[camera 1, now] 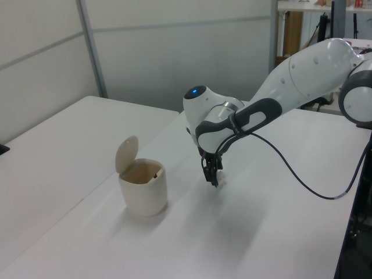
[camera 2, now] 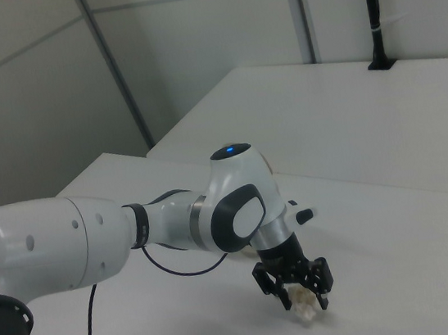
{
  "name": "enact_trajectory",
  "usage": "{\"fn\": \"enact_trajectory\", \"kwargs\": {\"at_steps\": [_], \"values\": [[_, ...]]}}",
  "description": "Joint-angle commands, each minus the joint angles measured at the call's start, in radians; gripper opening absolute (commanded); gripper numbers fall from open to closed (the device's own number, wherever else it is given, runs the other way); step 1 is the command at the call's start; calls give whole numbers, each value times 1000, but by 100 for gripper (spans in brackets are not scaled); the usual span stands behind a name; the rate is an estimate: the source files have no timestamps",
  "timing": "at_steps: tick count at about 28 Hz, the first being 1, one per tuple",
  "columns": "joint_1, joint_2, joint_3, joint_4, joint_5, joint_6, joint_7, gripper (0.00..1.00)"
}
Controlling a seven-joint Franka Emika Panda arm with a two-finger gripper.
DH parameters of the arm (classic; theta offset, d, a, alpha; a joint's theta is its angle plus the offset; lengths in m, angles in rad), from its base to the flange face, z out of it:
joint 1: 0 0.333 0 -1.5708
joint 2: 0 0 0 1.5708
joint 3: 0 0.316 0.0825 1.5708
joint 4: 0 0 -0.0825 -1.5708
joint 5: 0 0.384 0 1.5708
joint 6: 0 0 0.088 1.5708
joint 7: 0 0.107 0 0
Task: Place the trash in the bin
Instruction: 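Lift the paper ball and carry it over the cream bin opening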
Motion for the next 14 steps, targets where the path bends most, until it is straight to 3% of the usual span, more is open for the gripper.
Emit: {"fn": "enact_trajectory", "kwargs": {"at_steps": [1,4,10,14], "values": [[-2,-13,-4,-2,-11,14,-15,34],[-2,-19,-4,-2,-7,14,-12,26],[0,-74,0,-2,7,1,-8,26],[9,-125,8,-2,47,-19,-6,26]]}}
